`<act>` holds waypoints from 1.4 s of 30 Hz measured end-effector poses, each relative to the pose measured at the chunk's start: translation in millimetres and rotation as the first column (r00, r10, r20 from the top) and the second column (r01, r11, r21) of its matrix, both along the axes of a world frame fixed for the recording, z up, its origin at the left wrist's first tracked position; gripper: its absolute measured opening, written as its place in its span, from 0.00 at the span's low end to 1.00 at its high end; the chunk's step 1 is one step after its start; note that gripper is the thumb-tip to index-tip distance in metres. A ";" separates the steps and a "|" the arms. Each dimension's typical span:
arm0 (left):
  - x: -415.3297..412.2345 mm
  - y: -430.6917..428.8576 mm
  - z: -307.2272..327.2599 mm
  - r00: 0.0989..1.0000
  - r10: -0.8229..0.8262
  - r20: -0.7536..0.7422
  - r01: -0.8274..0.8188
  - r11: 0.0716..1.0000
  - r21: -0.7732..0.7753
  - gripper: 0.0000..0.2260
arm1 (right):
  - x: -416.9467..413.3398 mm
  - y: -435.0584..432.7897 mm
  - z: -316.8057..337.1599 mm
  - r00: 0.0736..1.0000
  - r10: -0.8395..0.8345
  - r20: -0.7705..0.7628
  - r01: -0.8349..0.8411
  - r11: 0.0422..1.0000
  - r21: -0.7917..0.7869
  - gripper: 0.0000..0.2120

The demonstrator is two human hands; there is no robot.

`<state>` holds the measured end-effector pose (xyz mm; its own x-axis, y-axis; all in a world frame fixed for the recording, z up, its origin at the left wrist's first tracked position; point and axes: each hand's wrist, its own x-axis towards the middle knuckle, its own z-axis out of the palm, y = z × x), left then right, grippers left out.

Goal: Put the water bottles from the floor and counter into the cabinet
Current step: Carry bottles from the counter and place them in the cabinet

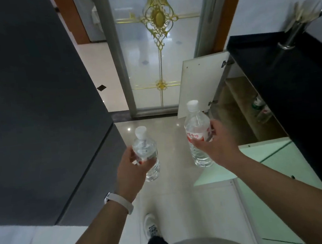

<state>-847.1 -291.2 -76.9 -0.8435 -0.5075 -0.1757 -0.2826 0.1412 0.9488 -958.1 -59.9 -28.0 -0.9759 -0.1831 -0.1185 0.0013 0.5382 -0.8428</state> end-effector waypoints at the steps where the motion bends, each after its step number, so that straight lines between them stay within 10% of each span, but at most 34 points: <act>1: -10.2 -15.9 0.2 1.000 -0.005 -0.006 0.005 1.000 0.002 0.18 | -6.2 -14.5 3.5 1.000 -0.004 0.002 0.004 1.000 0.001 0.21; 15: -126.3 -117.5 12.6 0.991 -0.100 -0.089 0.110 0.988 0.110 0.24 | -67.8 -99.6 23.3 0.989 -0.145 -0.039 0.144 0.989 -0.037 0.24; 42: -469.9 -23.5 26.3 0.874 -0.483 0.055 0.486 0.865 -0.121 0.24 | -358.8 -14.4 -20.5 0.896 -0.436 0.084 0.444 0.887 -0.128 0.23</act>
<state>-1317.0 -314.6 -50.7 -0.9858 -0.0548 -0.1590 -0.1678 0.3848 0.9076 -1316.9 -74.4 -48.6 -0.9533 0.2454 -0.1759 0.2562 0.3489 -0.9015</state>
